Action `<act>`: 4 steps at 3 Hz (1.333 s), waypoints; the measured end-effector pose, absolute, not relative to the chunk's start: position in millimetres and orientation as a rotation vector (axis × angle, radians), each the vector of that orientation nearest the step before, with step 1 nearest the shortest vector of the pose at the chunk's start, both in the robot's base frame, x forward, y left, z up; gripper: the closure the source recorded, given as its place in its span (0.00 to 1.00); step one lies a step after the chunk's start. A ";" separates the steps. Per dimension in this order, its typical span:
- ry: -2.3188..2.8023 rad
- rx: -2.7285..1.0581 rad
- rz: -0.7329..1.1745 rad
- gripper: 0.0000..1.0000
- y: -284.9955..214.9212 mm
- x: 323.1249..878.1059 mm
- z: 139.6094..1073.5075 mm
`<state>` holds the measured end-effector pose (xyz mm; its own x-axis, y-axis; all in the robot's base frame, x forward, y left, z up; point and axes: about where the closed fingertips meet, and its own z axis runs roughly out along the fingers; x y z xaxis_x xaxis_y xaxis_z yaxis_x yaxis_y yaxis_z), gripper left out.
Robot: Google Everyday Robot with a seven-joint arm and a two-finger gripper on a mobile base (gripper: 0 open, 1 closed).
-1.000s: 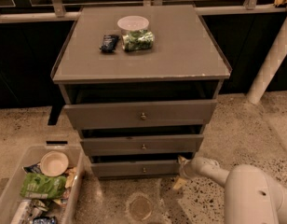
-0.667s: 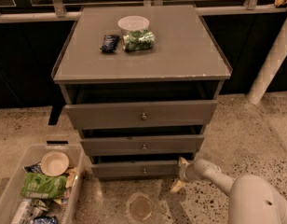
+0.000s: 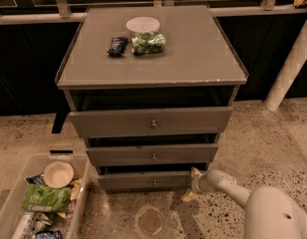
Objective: Open bottom drawer
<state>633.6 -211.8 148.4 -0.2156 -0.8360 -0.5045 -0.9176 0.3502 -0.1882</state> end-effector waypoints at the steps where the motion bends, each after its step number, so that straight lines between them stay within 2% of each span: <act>1: 2.091 -1.522 0.203 0.42 -211.8 633.5 148.4; 3: 2.091 -1.523 0.204 0.88 -211.7 633.5 148.3; 4: 2.091 -1.523 0.203 1.00 -211.7 633.5 148.4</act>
Offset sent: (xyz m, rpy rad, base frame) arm 0.0000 0.0000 0.0000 0.0000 0.0000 0.0000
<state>633.5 -211.7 148.4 -0.2156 -0.8360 -0.5046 -0.9176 0.3501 -0.1881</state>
